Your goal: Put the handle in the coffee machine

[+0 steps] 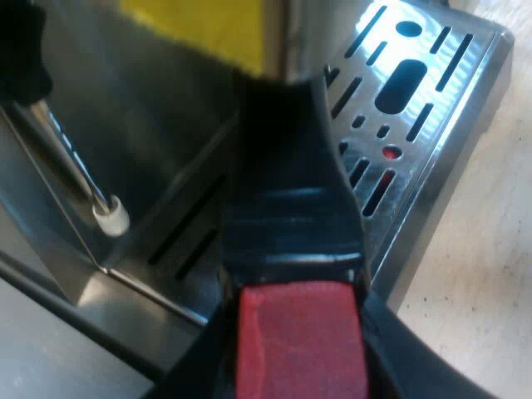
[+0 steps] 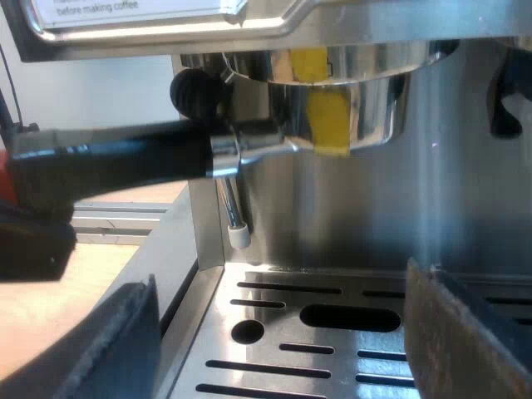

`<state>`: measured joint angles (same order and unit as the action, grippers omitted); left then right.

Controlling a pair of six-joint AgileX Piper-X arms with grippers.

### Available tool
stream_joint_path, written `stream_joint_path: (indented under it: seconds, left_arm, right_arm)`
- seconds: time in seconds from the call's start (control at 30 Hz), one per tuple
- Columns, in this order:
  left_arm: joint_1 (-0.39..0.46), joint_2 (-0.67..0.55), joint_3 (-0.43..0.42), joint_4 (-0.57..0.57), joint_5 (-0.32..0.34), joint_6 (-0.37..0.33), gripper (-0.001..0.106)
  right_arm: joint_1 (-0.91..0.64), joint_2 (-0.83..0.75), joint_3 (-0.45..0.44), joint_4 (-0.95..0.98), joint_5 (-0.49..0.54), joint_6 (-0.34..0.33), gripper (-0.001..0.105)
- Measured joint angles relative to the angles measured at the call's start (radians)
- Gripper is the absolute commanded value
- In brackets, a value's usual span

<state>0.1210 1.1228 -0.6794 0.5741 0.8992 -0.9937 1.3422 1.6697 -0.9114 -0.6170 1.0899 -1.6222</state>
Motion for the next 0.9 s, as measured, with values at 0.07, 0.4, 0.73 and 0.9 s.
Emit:
stream_joint_path:
  seconds: [0.07,0.4,0.73,0.9]
  left_arm:
    - [0.000,-0.013,0.000,0.000,-0.007,0.000,0.000]
    - [-0.002,-0.036,0.000,0.010,-0.014,-0.011,0.000]
    - [-0.002,-0.040,0.000,0.024,-0.016,-0.018,0.000]
    - [0.004,-0.040,0.000,0.024,-0.013,-0.018,0.000]
  right_arm:
    - [0.000,0.000,0.000,0.000,0.000,0.000,0.063]
    - [0.000,0.000,0.000,0.000,0.000,0.000,0.063]
    - [0.000,0.000,0.000,0.007,0.000,0.000,0.063]
    - [0.000,0.000,0.000,0.016,0.000,0.000,0.063]
